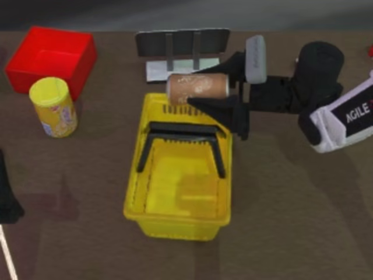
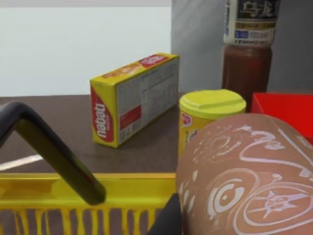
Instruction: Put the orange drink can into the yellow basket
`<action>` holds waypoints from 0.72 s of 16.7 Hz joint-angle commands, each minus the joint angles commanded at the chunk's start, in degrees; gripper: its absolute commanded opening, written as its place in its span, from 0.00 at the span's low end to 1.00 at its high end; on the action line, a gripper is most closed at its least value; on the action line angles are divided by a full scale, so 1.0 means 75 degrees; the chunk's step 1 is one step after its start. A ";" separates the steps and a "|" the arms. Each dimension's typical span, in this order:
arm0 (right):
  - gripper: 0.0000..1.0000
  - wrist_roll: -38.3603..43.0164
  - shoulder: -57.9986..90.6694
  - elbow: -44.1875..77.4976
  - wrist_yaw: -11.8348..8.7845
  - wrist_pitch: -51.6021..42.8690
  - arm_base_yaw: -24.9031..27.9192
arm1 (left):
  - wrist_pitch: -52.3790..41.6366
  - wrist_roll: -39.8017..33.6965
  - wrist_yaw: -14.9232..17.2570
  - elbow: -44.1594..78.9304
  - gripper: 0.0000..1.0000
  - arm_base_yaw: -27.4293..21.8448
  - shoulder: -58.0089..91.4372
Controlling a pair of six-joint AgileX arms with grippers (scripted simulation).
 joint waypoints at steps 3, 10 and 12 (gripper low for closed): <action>0.75 0.0000 0.0000 0.0000 0.0000 0.0000 0.0000 | 0.0000 0.0000 0.0000 0.0000 1.00 0.0000 0.0000; 1.00 0.0000 0.0000 0.0000 0.0000 0.0000 0.0000 | 0.0000 0.0000 0.0000 0.0000 1.00 0.0000 0.0000; 1.00 0.0000 0.0000 0.0000 0.0000 0.0000 0.0000 | 0.0000 0.0000 0.0000 0.0000 1.00 0.0000 0.0000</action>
